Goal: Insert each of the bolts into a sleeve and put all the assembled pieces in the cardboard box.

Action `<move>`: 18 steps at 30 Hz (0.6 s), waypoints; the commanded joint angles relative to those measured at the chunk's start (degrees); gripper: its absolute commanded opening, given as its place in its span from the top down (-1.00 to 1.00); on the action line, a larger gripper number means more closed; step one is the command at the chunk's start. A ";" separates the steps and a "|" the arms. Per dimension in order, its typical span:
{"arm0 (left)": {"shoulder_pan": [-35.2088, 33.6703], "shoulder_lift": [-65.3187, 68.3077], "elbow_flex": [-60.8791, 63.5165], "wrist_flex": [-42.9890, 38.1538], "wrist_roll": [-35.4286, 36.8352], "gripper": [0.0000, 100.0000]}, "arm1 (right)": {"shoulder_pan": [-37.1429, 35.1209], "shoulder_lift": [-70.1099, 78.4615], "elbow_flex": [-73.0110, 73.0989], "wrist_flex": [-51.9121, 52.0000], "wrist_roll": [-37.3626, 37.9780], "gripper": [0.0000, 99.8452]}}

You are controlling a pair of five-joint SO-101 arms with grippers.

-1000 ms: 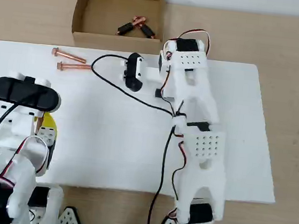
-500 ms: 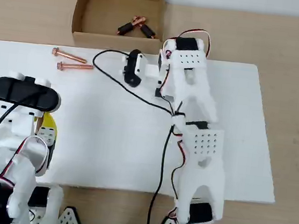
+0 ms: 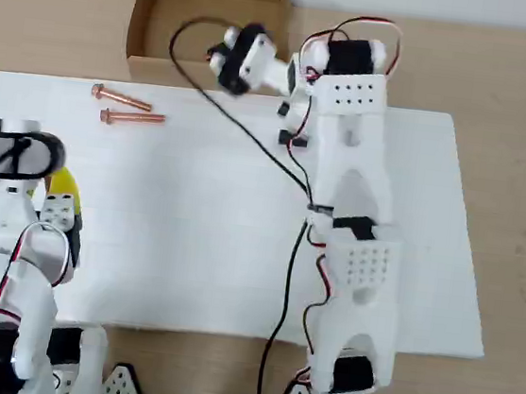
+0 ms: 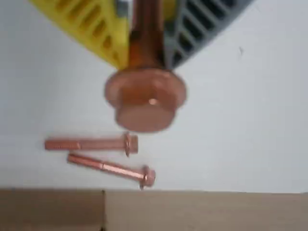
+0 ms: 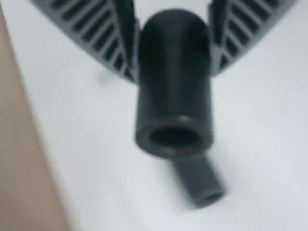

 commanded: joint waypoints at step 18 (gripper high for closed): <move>-0.53 0.04 11.25 -35.78 17.58 0.98 | -8.57 -70.81 27.82 0.88 -43.87 0.98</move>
